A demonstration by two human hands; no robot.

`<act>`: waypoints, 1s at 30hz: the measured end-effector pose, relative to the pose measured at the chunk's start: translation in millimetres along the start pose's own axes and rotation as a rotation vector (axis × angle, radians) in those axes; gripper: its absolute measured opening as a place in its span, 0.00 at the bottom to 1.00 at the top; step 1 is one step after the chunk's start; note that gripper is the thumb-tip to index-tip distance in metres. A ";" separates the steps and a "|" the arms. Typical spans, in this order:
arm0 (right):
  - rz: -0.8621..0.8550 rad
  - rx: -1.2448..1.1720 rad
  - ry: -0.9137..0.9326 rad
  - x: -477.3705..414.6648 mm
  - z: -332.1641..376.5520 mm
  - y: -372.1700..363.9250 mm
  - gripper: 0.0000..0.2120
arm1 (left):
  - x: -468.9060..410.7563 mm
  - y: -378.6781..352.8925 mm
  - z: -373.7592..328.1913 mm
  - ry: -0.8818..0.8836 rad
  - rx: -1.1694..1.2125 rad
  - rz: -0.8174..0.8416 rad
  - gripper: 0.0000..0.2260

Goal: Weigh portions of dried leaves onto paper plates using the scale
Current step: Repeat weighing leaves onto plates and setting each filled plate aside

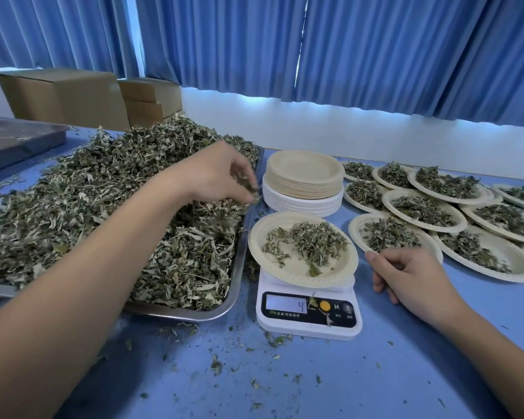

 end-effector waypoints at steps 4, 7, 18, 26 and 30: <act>0.000 0.000 0.000 0.6 1.9 -0.3 0.22 | 5.6 -13.5 -32.9 -0.127 0.249 0.164 0.11; 0.001 -0.006 -0.004 0.7 3.9 -0.6 0.22 | 6.8 -18.0 -33.8 -0.134 0.240 0.252 0.10; 0.012 0.001 0.013 0.6 4.5 0.0 0.23 | -0.2 -44.5 35.5 0.165 -0.542 0.480 0.21; 0.007 -0.006 0.008 1.8 8.1 0.1 0.23 | -5.7 -30.1 33.8 0.148 -0.445 0.277 0.07; 0.004 -0.032 0.000 2.0 8.9 -0.2 0.23 | -6.1 -9.6 23.6 0.135 -0.390 0.064 0.10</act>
Point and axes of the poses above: each hand's wrist, its own x-axis away from the middle knuckle, its own y-axis out of the back of the hand, z = x × y, the point moved 5 cm from there along -x, towards the middle knuckle, and after that the axes turned 14 degrees about -x, right-handed, at the moved point
